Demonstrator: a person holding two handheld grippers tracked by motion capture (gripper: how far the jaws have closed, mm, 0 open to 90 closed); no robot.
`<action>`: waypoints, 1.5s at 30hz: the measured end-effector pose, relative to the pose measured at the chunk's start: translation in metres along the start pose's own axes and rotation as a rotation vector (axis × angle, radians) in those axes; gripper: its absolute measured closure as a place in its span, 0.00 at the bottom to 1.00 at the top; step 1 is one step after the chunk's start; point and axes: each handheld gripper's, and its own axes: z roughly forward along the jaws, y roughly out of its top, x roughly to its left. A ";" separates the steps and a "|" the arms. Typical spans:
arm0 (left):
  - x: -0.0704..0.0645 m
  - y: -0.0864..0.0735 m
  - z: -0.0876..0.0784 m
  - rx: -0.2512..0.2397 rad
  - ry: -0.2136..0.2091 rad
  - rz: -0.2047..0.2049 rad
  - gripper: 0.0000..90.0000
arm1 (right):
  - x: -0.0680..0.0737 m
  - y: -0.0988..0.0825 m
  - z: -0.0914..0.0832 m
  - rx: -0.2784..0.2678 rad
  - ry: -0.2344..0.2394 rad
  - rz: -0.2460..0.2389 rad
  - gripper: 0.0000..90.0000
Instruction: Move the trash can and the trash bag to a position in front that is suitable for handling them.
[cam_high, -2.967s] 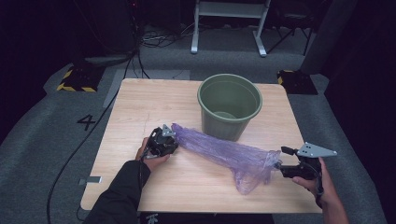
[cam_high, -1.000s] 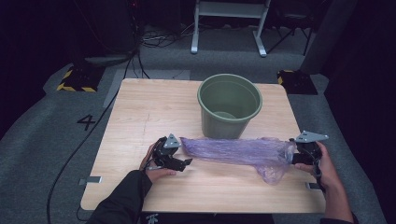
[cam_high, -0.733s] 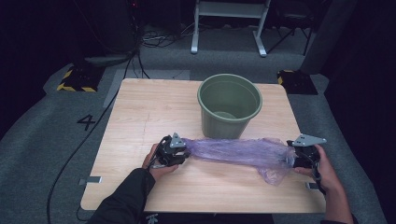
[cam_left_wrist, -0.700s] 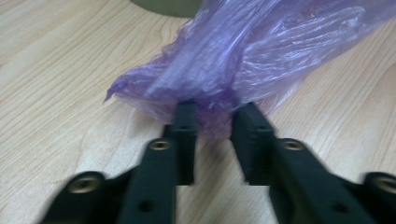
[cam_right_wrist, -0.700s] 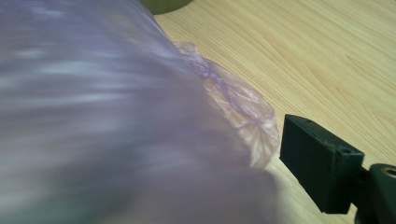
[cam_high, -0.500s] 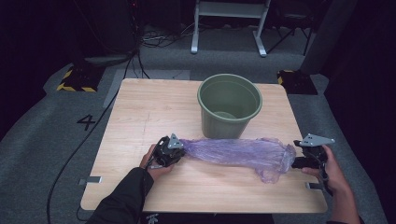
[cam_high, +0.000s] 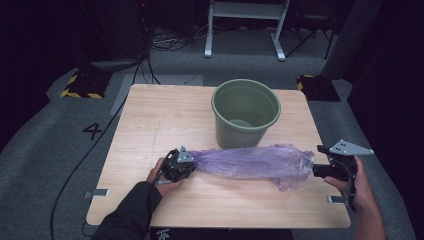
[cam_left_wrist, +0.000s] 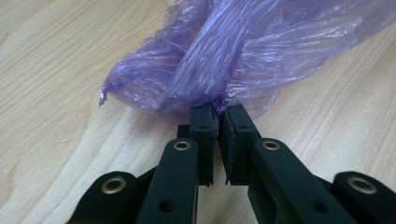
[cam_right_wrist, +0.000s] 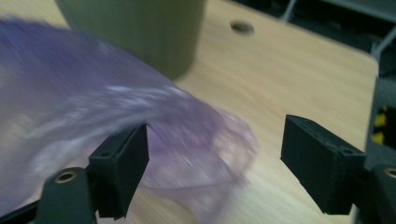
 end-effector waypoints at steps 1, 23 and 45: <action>-0.001 0.001 0.000 0.002 -0.005 0.004 0.92 | 0.007 0.006 -0.003 -0.035 0.009 -0.001 0.26; 0.003 -0.002 -0.004 0.030 0.043 0.027 0.94 | 0.027 0.017 -0.021 -0.040 -0.010 -0.075 0.34; 0.005 -0.004 -0.006 0.027 0.046 0.009 0.93 | 0.059 0.041 -0.045 -0.234 0.079 -0.099 0.27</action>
